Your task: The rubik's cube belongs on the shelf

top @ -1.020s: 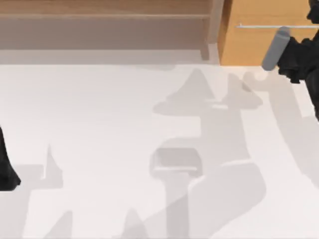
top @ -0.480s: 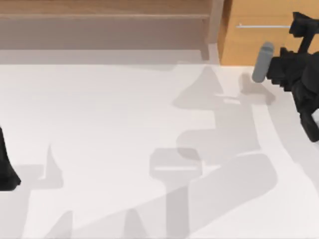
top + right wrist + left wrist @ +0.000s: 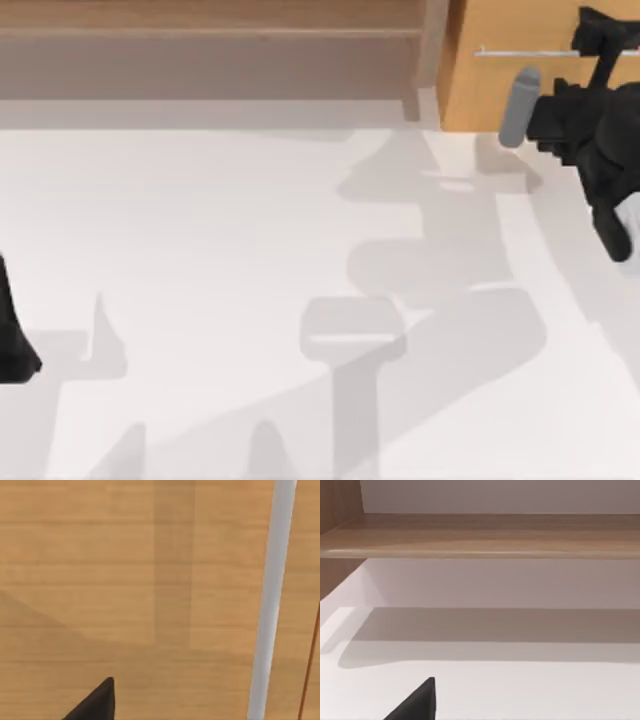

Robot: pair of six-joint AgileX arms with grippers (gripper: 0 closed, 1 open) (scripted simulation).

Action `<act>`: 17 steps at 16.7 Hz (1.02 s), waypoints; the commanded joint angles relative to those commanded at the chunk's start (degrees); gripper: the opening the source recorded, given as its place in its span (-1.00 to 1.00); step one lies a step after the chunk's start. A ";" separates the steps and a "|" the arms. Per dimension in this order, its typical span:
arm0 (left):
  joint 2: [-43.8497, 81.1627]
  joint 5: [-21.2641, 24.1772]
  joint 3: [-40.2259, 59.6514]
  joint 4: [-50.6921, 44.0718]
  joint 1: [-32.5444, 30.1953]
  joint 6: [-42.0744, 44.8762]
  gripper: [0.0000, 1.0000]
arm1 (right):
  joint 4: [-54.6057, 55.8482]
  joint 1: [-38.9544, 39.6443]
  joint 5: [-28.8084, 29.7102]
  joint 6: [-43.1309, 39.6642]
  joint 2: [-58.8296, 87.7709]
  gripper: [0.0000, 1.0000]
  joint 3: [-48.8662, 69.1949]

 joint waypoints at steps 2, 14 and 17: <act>0.00 0.00 0.00 0.00 0.00 0.00 1.00 | -0.34 -0.05 -0.05 0.00 0.30 1.00 0.64; 0.00 0.00 0.00 0.00 0.00 0.00 1.00 | -0.34 -0.05 -0.05 0.00 0.30 -0.36 0.64; 0.00 0.00 0.00 0.00 0.00 0.00 1.00 | -0.34 -0.05 -0.05 0.00 0.30 -0.81 0.64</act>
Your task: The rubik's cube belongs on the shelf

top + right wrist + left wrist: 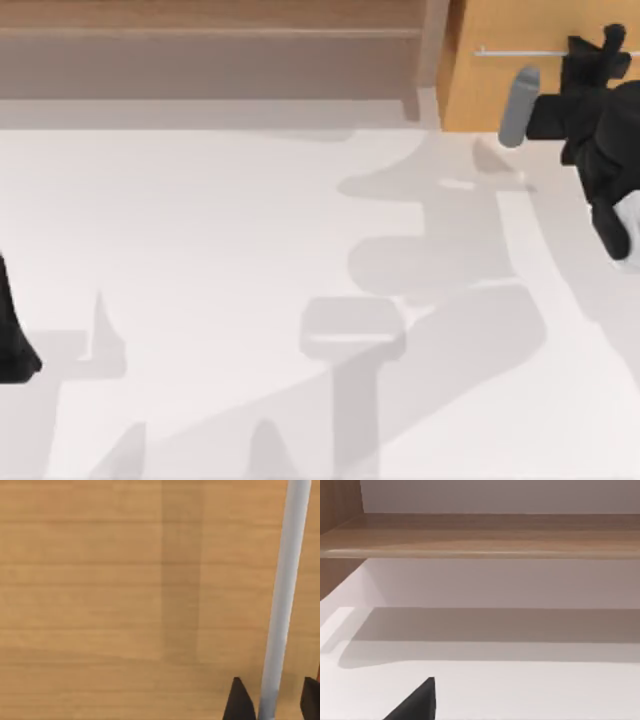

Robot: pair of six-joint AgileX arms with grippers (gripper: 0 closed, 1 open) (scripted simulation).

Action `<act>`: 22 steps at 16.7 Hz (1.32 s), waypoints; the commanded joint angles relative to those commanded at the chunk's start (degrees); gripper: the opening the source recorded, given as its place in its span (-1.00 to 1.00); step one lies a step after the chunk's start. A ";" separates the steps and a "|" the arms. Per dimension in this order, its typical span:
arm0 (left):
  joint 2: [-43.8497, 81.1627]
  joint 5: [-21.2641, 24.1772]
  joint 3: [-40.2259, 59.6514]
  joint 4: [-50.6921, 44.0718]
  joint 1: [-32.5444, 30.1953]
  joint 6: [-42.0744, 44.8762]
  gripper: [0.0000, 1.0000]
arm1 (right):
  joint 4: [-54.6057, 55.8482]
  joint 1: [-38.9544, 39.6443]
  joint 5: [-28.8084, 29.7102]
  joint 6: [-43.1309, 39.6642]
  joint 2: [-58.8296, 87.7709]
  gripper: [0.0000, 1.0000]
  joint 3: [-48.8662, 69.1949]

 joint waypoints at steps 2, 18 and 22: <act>0.00 0.00 0.00 0.00 0.00 0.00 1.00 | 0.00 0.00 0.00 0.00 0.00 -1.00 0.00; 0.00 0.00 0.00 0.00 0.00 0.00 1.00 | 7.01 1.68 1.64 0.22 -5.63 -1.00 -13.37; 0.00 0.00 0.00 0.00 0.00 0.00 1.00 | 9.07 2.21 1.99 0.26 -7.07 -1.00 -16.50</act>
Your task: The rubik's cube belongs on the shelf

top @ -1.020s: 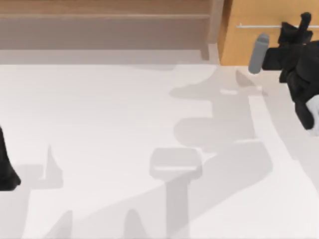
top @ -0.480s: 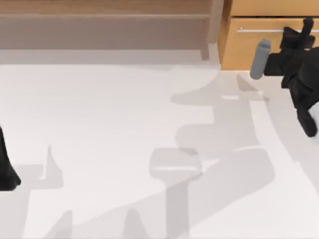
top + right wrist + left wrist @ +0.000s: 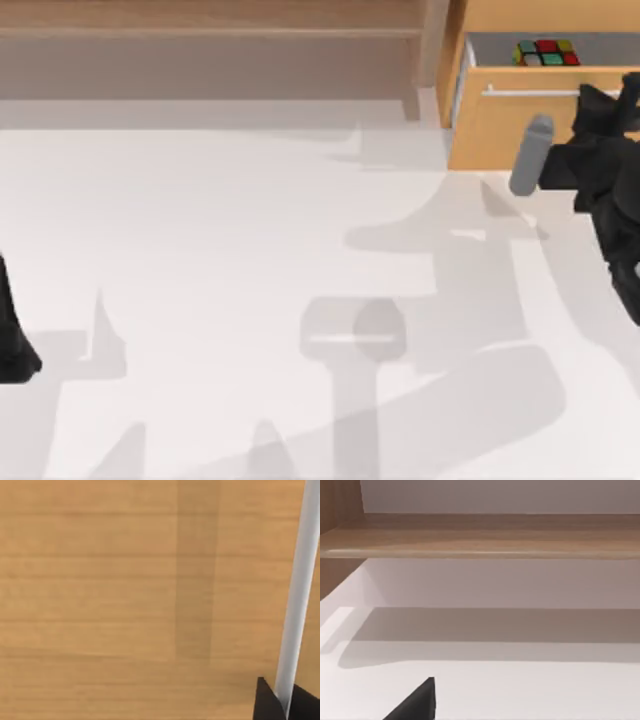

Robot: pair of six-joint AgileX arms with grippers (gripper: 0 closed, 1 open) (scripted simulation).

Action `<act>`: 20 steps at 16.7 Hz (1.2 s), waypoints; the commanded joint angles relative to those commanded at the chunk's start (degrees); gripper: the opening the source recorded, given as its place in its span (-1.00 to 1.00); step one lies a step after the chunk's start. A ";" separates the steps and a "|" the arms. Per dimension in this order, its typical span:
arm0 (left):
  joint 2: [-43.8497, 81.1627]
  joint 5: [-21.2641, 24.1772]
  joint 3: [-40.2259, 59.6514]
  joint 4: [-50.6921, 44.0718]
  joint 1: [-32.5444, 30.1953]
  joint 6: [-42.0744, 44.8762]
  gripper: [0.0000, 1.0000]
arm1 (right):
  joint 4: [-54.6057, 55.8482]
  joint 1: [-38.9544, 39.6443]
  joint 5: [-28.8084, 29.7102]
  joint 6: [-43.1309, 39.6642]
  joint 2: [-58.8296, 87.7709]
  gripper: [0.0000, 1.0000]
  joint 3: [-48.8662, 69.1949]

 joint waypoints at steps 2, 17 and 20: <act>0.00 0.00 0.00 0.00 0.00 0.00 1.00 | -0.17 -0.23 -0.07 0.02 0.25 -1.00 0.22; 0.00 0.00 0.00 0.00 0.00 0.00 1.00 | 9.10 2.49 2.65 0.01 -5.45 -1.00 -14.80; 0.00 0.00 0.00 0.00 0.00 0.00 1.00 | 12.12 3.61 4.02 -0.38 -6.38 -1.00 -18.81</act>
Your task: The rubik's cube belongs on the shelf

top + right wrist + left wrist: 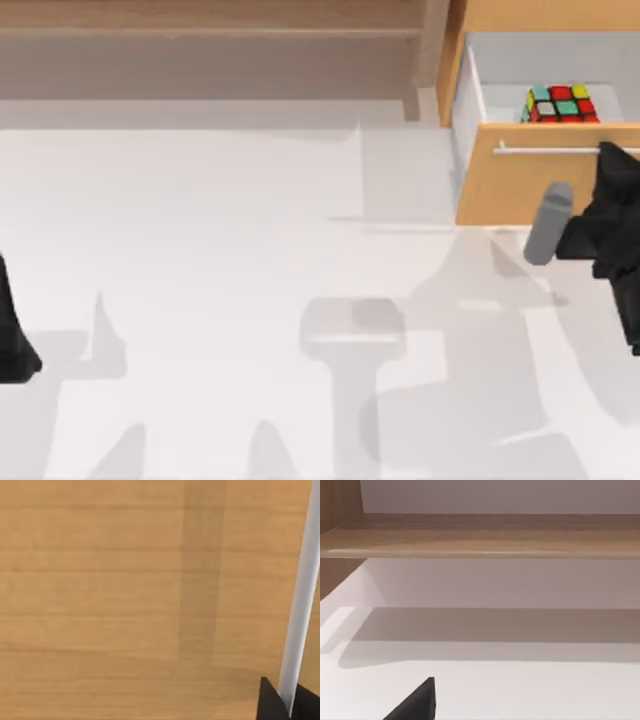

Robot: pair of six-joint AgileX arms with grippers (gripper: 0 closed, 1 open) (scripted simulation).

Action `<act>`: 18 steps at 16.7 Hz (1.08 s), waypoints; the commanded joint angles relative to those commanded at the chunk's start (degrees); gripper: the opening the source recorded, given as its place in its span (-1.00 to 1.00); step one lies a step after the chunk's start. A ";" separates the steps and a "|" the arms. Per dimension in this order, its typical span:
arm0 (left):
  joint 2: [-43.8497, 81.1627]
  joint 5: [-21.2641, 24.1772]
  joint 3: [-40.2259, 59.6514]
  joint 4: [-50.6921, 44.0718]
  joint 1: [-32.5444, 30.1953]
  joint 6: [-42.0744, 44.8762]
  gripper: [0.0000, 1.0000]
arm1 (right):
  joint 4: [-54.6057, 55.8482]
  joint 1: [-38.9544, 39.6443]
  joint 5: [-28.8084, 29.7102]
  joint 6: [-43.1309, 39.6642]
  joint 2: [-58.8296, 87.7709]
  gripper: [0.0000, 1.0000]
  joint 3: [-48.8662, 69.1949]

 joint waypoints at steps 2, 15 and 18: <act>0.00 0.00 0.00 0.00 0.00 0.00 1.00 | 3.04 1.27 1.27 0.18 -1.12 -1.00 -4.64; 0.00 0.00 0.00 0.00 0.00 0.00 1.00 | 6.99 3.08 2.78 0.55 -2.88 -0.10 -9.94; 0.00 0.00 0.00 0.00 0.00 0.00 1.00 | 6.99 3.08 2.78 0.55 -2.88 0.36 -9.94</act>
